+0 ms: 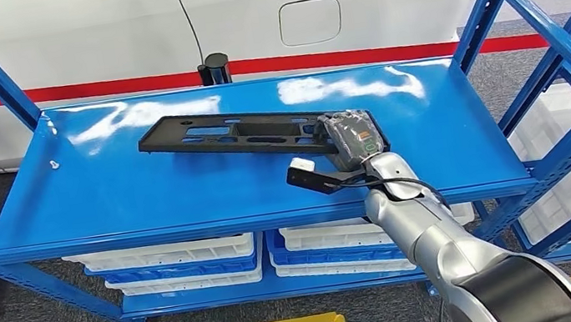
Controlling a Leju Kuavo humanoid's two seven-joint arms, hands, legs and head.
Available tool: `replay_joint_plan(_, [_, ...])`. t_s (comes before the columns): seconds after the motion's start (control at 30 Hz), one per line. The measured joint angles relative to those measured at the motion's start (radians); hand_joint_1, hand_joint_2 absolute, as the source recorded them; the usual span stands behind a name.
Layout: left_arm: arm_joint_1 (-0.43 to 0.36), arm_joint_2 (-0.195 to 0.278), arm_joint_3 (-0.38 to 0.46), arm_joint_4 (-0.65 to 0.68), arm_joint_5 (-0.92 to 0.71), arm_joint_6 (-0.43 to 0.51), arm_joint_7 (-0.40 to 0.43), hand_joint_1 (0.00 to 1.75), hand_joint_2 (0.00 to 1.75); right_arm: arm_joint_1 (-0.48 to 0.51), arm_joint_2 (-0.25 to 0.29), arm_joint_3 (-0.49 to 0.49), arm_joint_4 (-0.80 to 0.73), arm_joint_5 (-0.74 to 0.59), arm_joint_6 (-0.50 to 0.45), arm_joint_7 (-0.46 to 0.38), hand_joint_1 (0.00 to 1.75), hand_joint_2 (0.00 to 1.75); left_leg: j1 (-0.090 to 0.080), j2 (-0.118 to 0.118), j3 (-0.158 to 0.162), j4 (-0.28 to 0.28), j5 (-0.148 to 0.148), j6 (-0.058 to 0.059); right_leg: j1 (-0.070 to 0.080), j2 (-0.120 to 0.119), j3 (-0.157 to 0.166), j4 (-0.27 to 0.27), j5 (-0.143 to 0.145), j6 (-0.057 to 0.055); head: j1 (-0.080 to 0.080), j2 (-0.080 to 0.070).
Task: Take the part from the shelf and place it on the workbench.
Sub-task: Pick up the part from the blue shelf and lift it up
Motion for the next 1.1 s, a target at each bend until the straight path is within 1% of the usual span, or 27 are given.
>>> replay_joint_plan(0.13, [0.000,0.000,-0.001,0.000,-0.008,-0.001,0.000,0.00,1.75,0.003,0.010,-0.039,-0.006,-0.094,-0.021,-0.103,1.75,1.75,0.000,0.000,0.000,0.000,0.000,0.000,0.000,0.000,0.000,0.000,0.000,0.000,0.000,0.000])
replay_joint_plan(0.27, [0.000,0.001,-0.003,0.000,-0.011,0.010,0.019,0.00,1.75,0.021,0.032,-0.090,-0.040,-0.224,-0.027,-0.221,1.75,1.75,0.000,0.000,0.000,0.000,0.000,0.000,0.000,0.000,0.000,0.000,0.000,0.000,0.000,0.000])
replay_joint_plan(0.4, [0.000,0.001,-0.004,0.000,-0.002,0.007,0.026,0.00,1.75,0.052,0.050,-0.132,-0.098,-0.339,-0.005,-0.299,1.75,1.75,0.000,-0.001,0.000,0.000,0.000,0.000,0.000,0.000,0.000,0.000,0.000,0.000,0.000,0.000])
replay_joint_plan(0.47, [0.001,0.002,-0.004,0.000,0.004,0.002,0.036,0.00,1.75,0.078,0.056,-0.145,-0.153,-0.402,0.020,-0.325,1.75,1.75,0.000,-0.001,-0.001,0.000,0.000,0.000,0.000,0.000,0.000,0.000,0.000,0.000,0.000,0.000])
replay_joint_plan(0.53, [0.001,0.003,-0.004,0.000,0.007,0.003,0.046,0.00,1.75,0.114,0.057,-0.149,-0.231,-0.454,0.047,-0.318,1.75,1.75,0.000,-0.001,-0.001,0.000,0.000,0.000,0.000,0.000,-0.001,0.000,0.000,0.000,0.000,0.000])
replay_joint_plan(0.6, [0.001,0.004,-0.003,0.000,0.011,0.009,0.052,0.00,1.75,0.161,0.049,-0.143,-0.339,-0.484,0.064,-0.280,1.75,1.75,0.000,-0.002,-0.001,0.000,0.000,0.000,0.000,-0.001,-0.001,0.000,0.000,0.000,0.000,0.000])
replay_joint_plan(0.67, [0.002,0.005,-0.003,0.000,0.014,0.014,0.058,0.00,1.75,0.204,0.033,-0.130,-0.448,-0.500,0.074,-0.243,1.75,1.75,0.000,-0.002,-0.001,0.000,0.000,0.000,0.000,0.000,-0.001,0.000,0.000,0.000,0.000,0.000])
replay_joint_plan(0.8, [0.003,0.006,-0.001,0.000,0.023,0.026,0.066,0.00,1.75,0.262,-0.002,-0.114,-0.624,-0.558,0.105,-0.199,1.75,1.75,0.000,-0.001,-0.001,0.000,0.000,0.000,0.000,0.000,-0.002,0.000,0.000,0.000,0.000,0.000])
replay_joint_plan(0.97, [0.003,0.009,0.003,-0.001,0.033,0.029,0.062,0.00,1.75,0.315,-0.042,-0.109,-0.811,-0.668,0.164,-0.182,1.75,1.75,0.000,-0.001,-0.001,0.000,0.000,0.000,0.000,0.000,-0.002,0.000,0.000,0.000,0.000,0.000])
replay_joint_plan(1.1, [0.002,0.010,0.004,-0.001,0.034,0.029,0.060,0.00,1.75,0.340,-0.064,-0.108,-0.903,-0.697,0.180,-0.178,1.75,1.75,0.000,0.000,-0.001,0.000,0.000,0.000,0.000,0.000,-0.002,0.000,0.000,0.000,0.000,0.000])
